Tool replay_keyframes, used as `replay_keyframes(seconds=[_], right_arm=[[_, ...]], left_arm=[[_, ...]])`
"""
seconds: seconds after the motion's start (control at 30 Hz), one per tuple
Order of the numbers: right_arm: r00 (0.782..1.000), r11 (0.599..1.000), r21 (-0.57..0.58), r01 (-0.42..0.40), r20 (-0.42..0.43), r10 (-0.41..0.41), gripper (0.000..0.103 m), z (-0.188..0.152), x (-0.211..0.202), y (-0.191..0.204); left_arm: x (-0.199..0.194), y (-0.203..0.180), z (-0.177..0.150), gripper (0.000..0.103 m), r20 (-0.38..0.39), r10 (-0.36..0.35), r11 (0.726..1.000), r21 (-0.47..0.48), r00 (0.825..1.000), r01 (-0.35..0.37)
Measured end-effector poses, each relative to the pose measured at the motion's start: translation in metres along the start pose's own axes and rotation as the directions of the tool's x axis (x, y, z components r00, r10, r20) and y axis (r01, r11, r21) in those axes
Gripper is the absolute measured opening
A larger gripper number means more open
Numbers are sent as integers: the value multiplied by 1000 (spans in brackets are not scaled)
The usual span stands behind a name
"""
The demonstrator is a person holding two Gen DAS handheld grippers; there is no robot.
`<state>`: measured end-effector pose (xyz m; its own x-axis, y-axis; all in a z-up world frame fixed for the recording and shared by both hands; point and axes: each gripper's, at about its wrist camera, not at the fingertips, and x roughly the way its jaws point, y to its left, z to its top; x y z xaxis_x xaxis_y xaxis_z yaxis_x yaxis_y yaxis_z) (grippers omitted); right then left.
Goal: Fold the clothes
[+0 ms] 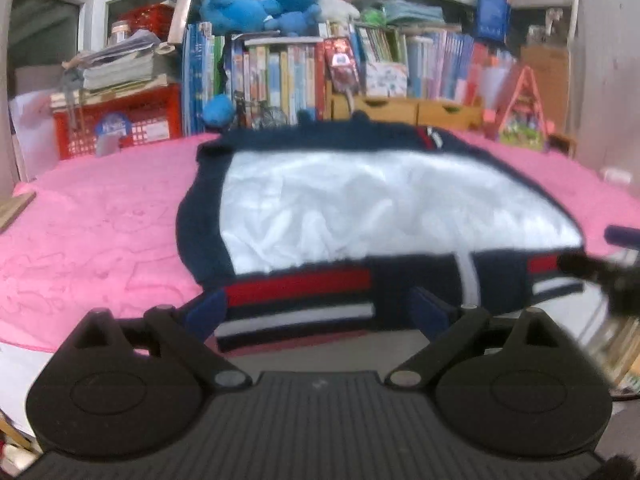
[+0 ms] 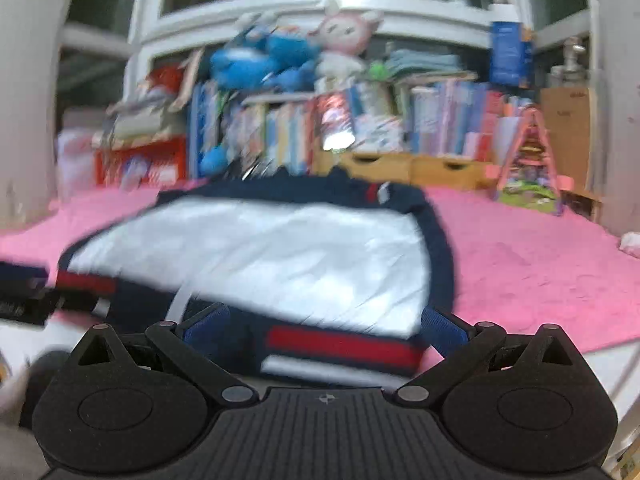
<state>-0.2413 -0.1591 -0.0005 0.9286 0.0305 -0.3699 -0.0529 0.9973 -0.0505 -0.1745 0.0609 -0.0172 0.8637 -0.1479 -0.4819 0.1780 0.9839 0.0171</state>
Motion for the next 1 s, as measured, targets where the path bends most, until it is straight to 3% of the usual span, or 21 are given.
replay_keyframes(seconds=[0.1, 0.23, 0.8, 0.9, 1.0], right_arm=[[998, 989, -136, 55, -24, -59, 103, -6, 7, 27], [998, 978, -205, 38, -38, -46, 103, -17, 9, 41], [994, 994, -105, 33, -97, -43, 103, -19, 17, 22], [992, 996, -57, 61, -106, -67, 103, -19, 20, 9], [990, 995, -17, 94, -103, -95, 103, -20, 23, -9]], left_arm=[[8, 8, -5, 98, -29, 32, 999, -40, 999, -33], [14, 14, -13, 98, -81, 36, 996, -83, 996, -43], [16, 10, -19, 99, -115, 51, 997, -57, 992, -58], [14, 22, -21, 100, -73, 45, 990, -128, 996, -55], [10, 45, -25, 102, -17, 26, 961, -276, 1000, -30]])
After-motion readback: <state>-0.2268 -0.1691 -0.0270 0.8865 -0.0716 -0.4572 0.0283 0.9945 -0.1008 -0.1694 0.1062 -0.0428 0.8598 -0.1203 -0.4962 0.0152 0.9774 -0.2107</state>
